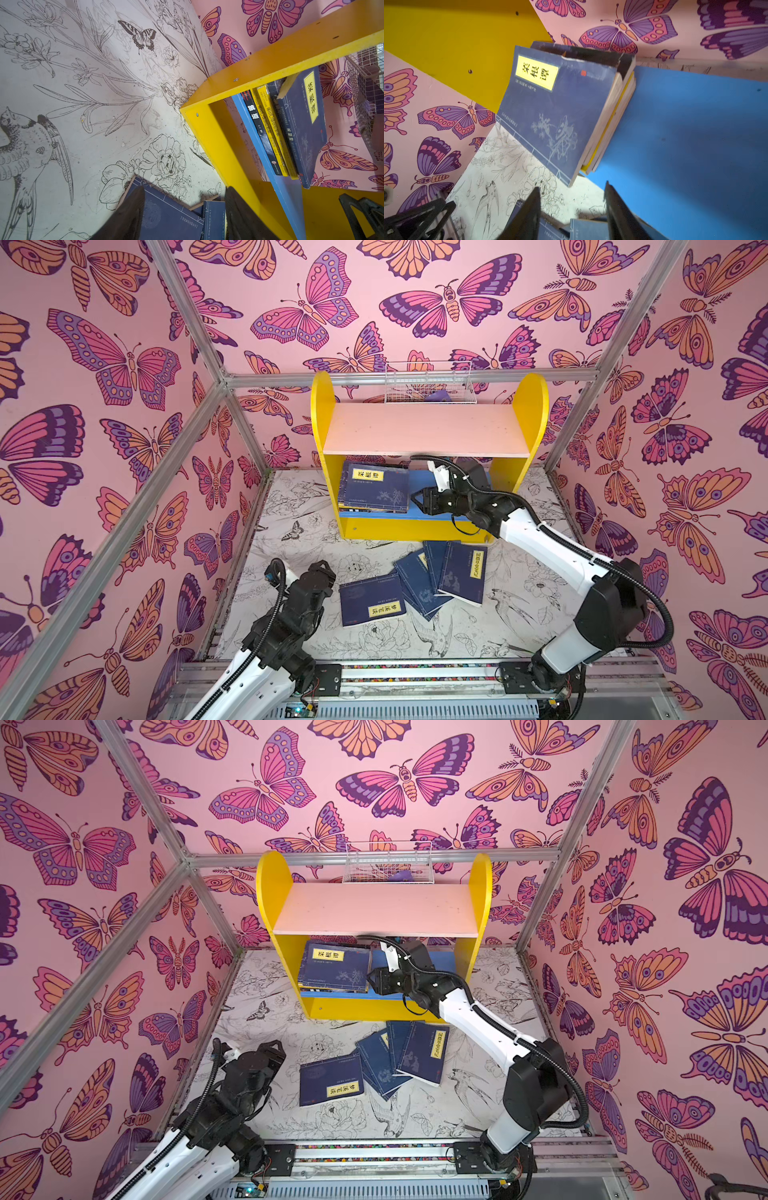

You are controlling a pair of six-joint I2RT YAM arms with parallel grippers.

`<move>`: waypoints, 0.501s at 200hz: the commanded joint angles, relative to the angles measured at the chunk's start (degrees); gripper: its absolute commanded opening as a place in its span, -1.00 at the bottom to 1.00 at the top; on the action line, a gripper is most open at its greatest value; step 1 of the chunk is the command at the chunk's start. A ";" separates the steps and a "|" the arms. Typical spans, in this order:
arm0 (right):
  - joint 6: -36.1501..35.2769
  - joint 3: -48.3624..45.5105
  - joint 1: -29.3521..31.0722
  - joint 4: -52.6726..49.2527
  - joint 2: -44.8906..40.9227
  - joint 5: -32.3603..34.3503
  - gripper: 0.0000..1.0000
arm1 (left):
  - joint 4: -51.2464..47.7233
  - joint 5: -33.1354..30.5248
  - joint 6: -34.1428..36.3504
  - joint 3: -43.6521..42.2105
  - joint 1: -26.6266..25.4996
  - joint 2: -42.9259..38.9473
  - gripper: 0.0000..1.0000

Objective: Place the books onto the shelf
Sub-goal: 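Push the dark blue book flat onto the stack with the right gripper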

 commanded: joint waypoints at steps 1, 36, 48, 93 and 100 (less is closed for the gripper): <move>-7.62 -0.84 1.88 -6.82 -1.41 3.02 -0.13 | 0.36 -1.25 1.83 0.64 0.24 -0.28 0.26; -16.37 1.22 5.88 -12.28 0.88 12.74 0.34 | 0.53 -1.27 1.65 0.99 0.28 0.64 0.26; -19.15 2.52 7.05 -13.20 2.45 16.87 0.40 | 0.48 -1.01 1.65 1.25 0.32 1.16 0.26; -23.19 8.36 7.68 -13.98 8.28 21.69 0.47 | 0.49 -0.66 1.35 1.09 0.33 1.03 0.26; -23.59 9.18 7.67 -13.66 9.15 21.87 0.47 | 0.44 -0.75 1.35 1.04 0.32 0.94 0.26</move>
